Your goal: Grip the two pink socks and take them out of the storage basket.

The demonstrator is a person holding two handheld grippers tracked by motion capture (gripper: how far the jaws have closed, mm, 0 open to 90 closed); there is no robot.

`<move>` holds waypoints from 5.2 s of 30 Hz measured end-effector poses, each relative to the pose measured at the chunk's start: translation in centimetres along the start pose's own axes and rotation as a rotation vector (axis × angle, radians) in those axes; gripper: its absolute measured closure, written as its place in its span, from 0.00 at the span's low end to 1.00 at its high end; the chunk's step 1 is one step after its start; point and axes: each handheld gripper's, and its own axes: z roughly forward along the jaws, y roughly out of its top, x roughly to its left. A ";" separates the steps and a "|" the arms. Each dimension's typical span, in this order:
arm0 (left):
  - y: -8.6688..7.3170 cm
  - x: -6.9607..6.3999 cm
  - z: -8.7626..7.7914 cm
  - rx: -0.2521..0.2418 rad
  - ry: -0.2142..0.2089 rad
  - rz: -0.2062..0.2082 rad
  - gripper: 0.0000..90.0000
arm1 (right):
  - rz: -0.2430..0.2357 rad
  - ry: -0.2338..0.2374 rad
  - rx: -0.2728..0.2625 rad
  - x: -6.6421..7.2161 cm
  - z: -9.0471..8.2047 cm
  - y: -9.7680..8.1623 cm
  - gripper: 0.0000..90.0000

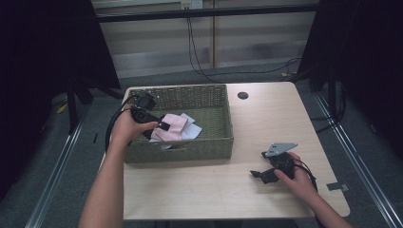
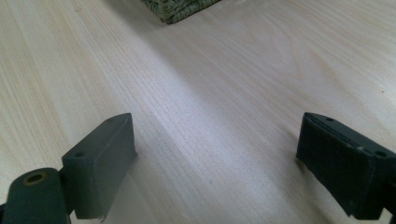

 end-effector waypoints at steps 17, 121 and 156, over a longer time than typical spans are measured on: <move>0.8 2.8 2.6 0.016 0.015 -0.061 0.45 | -0.005 -0.001 -0.003 0.0 0.0 0.0 0.12; 6.5 -4.8 -10.0 0.129 -0.156 0.045 0.99 | -0.010 0.002 0.000 0.0 0.0 0.0 0.12; 4.3 -10.5 -11.0 0.106 -0.252 0.208 0.99 | -0.010 0.000 -0.002 0.0 0.0 0.0 0.12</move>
